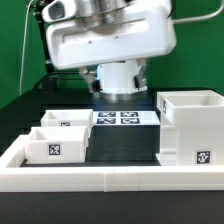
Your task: Assemble drawer
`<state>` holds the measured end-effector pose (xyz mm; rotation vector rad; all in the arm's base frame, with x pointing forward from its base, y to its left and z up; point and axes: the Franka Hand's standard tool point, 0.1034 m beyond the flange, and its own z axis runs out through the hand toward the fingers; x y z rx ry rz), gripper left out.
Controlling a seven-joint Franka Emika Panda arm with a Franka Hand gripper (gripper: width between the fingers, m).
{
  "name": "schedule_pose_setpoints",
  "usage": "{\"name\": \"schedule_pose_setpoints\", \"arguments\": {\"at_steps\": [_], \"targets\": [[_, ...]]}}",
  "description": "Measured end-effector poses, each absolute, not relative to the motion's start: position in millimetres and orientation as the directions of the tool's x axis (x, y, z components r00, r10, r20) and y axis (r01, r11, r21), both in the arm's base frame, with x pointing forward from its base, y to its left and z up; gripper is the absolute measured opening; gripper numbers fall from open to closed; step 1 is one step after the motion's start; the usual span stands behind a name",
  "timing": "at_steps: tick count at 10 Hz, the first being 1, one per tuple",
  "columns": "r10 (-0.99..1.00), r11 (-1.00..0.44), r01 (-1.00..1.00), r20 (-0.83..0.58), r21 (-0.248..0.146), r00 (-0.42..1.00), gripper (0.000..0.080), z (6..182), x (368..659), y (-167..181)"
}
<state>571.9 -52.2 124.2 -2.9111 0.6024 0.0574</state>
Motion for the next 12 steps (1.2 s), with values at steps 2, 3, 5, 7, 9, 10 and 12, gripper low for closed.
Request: {"name": "schedule_pose_setpoints", "arguments": {"at_steps": [2, 3, 5, 7, 9, 10, 12], "targets": [[-0.386, -0.908, -0.389, -0.053, -0.156, 0.921, 0.0649, 123.0, 574, -55], [-0.383, -0.909, -0.387, -0.054, -0.156, 0.922, 0.0649, 122.8, 574, -54], [-0.354, -0.924, -0.357, -0.049, -0.135, 0.934, 0.0649, 120.7, 573, -55], [-0.167, -0.985, -0.168, -0.026, -0.038, 0.986, 0.0649, 110.6, 571, -62], [-0.097, -0.995, -0.098, -0.014, -0.026, 0.995, 0.0649, 98.9, 562, -70], [-0.075, -0.997, -0.075, -0.010, -0.024, 0.997, 0.0649, 94.1, 558, -72], [-0.032, -0.999, -0.032, -0.010, -0.026, 0.999, 0.0649, 80.6, 551, -83]]}}
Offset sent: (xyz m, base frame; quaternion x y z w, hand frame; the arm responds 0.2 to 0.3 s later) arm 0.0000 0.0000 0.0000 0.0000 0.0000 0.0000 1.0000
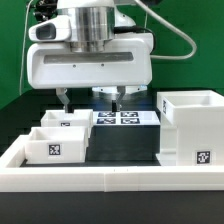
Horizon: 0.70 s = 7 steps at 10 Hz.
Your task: Assemble drawer
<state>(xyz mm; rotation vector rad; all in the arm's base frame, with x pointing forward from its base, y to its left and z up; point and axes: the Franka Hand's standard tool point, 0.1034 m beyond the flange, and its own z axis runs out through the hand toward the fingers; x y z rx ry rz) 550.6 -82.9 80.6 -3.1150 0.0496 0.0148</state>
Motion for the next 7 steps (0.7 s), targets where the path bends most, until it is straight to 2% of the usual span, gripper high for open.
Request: {"name": "schedule_pose_setpoints", "arguments": {"at_steps": [2, 7], "targets": [[-0.039, -0.999, -0.040, -0.035, -0.031, 0.999, 0.0649, 66.0, 542.1, -92.2], [-0.025, -0.999, -0.026, -0.033, -0.030, 0.999, 0.0649, 65.4, 541.7, -91.9]]}}
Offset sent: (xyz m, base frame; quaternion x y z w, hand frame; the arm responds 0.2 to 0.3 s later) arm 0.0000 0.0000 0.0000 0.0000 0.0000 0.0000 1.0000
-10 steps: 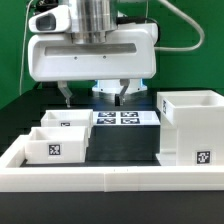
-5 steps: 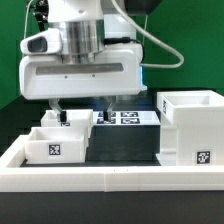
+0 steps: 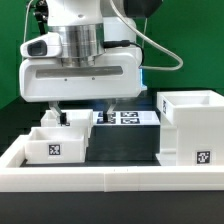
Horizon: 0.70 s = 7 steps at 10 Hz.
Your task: Assemble drawer
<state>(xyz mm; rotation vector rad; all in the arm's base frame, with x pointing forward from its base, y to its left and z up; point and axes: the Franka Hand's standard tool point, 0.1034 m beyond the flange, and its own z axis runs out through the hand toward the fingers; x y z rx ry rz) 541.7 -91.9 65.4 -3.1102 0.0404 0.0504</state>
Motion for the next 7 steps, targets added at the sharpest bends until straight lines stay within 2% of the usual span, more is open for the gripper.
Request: {"name": "schedule_pose_setpoints", "arguments": {"at_steps": [3, 7], "targets": [[-0.015, -1.000, -0.016, -0.024, -0.017, 1.000, 0.0649, 46.9, 520, -93], [-0.009, -1.000, -0.009, -0.015, 0.003, 1.000, 0.0649, 23.2, 508, -92]]}}
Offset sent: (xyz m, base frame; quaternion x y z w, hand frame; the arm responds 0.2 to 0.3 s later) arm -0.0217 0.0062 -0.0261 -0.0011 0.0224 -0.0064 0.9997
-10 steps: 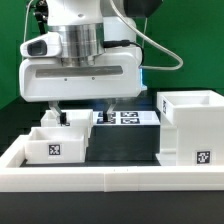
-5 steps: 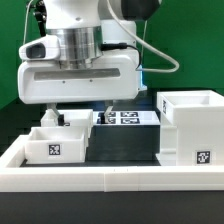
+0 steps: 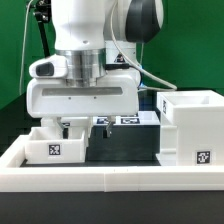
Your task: Assemble drawer
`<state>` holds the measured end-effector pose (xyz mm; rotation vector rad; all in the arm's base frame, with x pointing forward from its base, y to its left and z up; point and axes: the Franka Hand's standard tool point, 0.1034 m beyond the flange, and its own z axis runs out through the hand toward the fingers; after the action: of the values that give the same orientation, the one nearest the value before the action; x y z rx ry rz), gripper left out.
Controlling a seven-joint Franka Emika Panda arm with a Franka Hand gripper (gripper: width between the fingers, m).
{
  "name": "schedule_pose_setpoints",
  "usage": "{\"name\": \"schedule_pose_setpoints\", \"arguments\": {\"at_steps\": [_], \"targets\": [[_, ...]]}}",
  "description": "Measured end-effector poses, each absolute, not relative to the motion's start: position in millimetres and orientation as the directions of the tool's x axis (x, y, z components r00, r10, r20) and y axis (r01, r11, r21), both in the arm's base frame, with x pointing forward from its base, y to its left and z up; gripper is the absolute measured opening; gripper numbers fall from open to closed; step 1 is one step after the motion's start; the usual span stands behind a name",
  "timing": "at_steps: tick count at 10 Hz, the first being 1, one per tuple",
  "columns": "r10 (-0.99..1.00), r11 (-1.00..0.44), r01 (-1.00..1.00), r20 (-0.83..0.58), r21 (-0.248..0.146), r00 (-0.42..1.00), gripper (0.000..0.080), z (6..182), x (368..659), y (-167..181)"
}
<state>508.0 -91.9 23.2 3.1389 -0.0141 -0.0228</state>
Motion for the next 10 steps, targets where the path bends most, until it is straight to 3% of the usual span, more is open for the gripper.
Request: {"name": "schedule_pose_setpoints", "arguments": {"at_steps": [5, 9, 10], "targets": [[0.019, -1.000, 0.019, -0.023, 0.004, 1.000, 0.0649, 7.5, 497, -92], [0.025, -1.000, 0.025, -0.029, 0.003, 0.999, 0.0649, 5.5, 495, -90], [0.025, -1.000, 0.025, -0.029, 0.003, 0.999, 0.0513, 5.5, 495, -90]]}}
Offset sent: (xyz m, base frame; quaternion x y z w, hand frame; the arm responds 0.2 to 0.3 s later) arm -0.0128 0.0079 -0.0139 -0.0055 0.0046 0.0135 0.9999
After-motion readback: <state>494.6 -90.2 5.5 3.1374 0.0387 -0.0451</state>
